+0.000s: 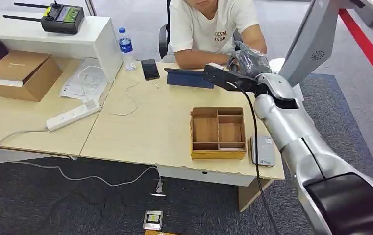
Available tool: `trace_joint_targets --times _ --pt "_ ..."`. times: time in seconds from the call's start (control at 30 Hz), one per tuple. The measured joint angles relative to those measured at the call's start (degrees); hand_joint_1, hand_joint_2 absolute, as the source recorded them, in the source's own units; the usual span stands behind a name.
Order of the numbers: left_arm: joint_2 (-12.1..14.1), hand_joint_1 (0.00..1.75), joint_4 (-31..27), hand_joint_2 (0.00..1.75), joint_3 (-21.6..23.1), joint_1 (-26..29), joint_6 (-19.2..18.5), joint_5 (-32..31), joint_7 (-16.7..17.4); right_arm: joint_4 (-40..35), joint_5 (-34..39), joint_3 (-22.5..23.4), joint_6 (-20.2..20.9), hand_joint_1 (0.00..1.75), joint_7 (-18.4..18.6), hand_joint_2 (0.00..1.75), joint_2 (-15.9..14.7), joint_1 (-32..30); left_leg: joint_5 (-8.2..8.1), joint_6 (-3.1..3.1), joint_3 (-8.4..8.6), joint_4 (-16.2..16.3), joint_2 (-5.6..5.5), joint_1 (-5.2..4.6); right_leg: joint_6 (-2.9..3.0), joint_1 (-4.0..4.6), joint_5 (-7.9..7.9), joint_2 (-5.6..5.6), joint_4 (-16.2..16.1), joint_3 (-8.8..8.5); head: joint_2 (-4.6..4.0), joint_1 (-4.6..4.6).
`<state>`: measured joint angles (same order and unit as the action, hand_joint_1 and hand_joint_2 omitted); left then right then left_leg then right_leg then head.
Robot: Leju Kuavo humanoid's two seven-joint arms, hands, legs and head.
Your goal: Pass the card to the sensor for recognition and then transmit it.
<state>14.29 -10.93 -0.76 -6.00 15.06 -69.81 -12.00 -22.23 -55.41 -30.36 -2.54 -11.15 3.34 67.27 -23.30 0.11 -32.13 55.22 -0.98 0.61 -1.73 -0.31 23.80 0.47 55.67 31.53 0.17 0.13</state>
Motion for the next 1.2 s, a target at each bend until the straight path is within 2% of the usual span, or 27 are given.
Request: trace_joint_targets --times 0.03,0.07,0.27,0.3,0.6,0.73,0.77,0.93,1.2 --pt "0.02 0.00 0.02 0.00 0.02 0.01 0.00 0.06 0.07 0.28 -0.04 -0.02 0.02 0.68 0.11 1.75 0.15 0.11 0.00 0.00 0.01 0.00 0.00 0.00 0.00 0.00 0.00 0.00 0.00 0.00 0.02 -0.04" --pt "0.06 0.00 0.02 0.00 0.02 0.00 -0.04 0.22 0.11 0.46 -0.15 -0.07 0.04 0.00 0.22 1.75 0.35 0.16 0.00 0.00 0.01 0.00 0.00 0.00 0.00 0.00 0.00 0.00 0.00 0.00 0.02 -0.02" --pt "0.35 0.00 0.02 0.00 0.02 0.02 -0.31 0.61 0.13 1.57 -0.09 -0.17 -1.88 0.00 0.44 1.75 1.31 0.34 0.01 -0.01 0.00 0.00 0.01 0.02 0.00 0.00 0.00 0.00 0.00 0.01 0.02 0.00" --pt "0.39 0.00 0.02 0.00 0.04 0.02 -0.31 0.61 0.13 1.75 0.07 -0.20 -2.45 0.00 0.48 0.00 1.44 0.36 0.01 -0.01 0.01 0.00 0.01 0.02 0.00 0.00 0.00 0.00 0.00 0.01 0.02 -0.02" --pt "0.46 0.00 0.02 0.00 0.04 0.06 -0.33 0.00 0.11 2.01 1.49 -0.15 -5.90 0.00 -0.66 0.00 1.11 0.36 0.01 -0.01 0.00 0.00 0.01 0.01 0.00 0.00 0.00 0.01 0.00 0.02 0.02 -0.02" --pt "0.44 0.00 0.02 0.00 0.00 0.06 -0.35 0.74 0.81 1.94 4.75 0.31 -10.02 0.00 -2.98 0.00 0.94 0.35 0.01 -0.01 0.01 0.01 0.01 0.01 0.01 0.00 -0.01 0.01 0.00 0.01 0.02 -0.02" --pt "0.44 0.00 0.02 0.00 -0.02 0.06 -0.35 1.09 1.27 1.90 7.24 0.79 -11.37 0.00 -4.07 1.75 0.94 0.36 0.01 -0.01 0.02 0.01 0.01 0.01 0.01 0.00 -0.01 0.01 0.00 0.01 0.02 -0.02" --pt "0.17 0.00 0.02 0.00 -0.50 0.12 -0.35 2.51 3.39 -1.21 24.53 5.86 -12.44 0.00 -10.14 1.75 0.46 -0.21 0.01 -0.01 0.02 0.01 0.02 0.02 0.01 0.00 0.00 0.00 -0.01 0.02 0.02 -0.02" --pt "-0.17 0.00 0.02 0.00 -1.38 0.22 -0.44 2.77 3.69 -6.88 27.38 11.14 -12.50 0.00 -10.69 1.75 -1.07 -2.38 0.01 -0.01 0.02 0.02 0.03 0.01 0.04 -0.01 -0.03 0.02 -0.01 0.05 0.02 -0.04"
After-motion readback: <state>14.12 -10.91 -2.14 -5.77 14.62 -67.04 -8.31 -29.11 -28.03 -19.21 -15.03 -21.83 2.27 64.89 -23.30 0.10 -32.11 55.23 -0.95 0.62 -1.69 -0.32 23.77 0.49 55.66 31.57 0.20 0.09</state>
